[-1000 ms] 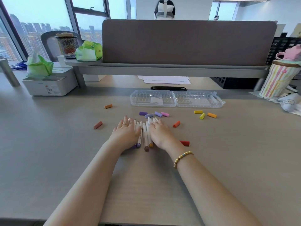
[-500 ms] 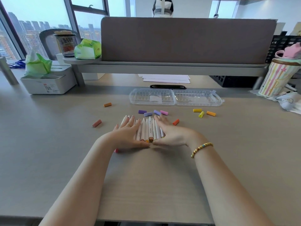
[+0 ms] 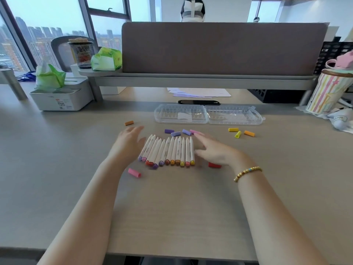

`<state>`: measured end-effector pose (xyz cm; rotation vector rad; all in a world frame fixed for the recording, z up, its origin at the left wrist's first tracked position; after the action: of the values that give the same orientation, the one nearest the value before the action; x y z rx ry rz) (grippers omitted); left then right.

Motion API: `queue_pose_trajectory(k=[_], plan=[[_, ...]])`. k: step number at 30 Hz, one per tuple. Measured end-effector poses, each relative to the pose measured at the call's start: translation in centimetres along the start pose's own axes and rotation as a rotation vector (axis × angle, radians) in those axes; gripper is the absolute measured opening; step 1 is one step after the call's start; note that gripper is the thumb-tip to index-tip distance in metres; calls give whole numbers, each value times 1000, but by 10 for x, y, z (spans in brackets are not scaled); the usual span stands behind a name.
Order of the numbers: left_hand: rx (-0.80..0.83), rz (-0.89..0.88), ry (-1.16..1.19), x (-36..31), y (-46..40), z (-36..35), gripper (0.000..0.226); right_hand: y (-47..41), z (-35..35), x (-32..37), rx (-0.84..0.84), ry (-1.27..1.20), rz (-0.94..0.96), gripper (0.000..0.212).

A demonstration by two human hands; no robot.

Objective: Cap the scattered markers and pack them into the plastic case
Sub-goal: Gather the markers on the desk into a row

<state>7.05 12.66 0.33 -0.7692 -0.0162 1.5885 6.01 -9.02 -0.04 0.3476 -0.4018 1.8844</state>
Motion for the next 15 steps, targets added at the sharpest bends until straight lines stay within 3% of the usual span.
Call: queue_pose_trajectory(k=[2,7,12,15], plan=[[-71,76,-94,27,-2,10,46,4,5,-21,14,63,-74,55],[-24,226,-140,63,-1,7,52,16,3,-46,110,123,-199,46],[-142,160,-170,60,-3,10,29,14,-6,-40,94,116,-199,19],[-164,140,-187,58,-1,13,24,12,-5,-40,47,112,-231,16]])
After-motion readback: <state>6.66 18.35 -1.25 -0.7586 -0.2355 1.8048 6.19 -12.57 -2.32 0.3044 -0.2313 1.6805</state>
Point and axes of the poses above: each hand's wrist, its own y-axis away from the middle knuckle, its own z-axis out of the back of the hand, x = y × z, the point moved 8 cm from there along -y, towards the middle knuckle, and after that the axes turned 13 degrees about -x, right-handed, at the moved point
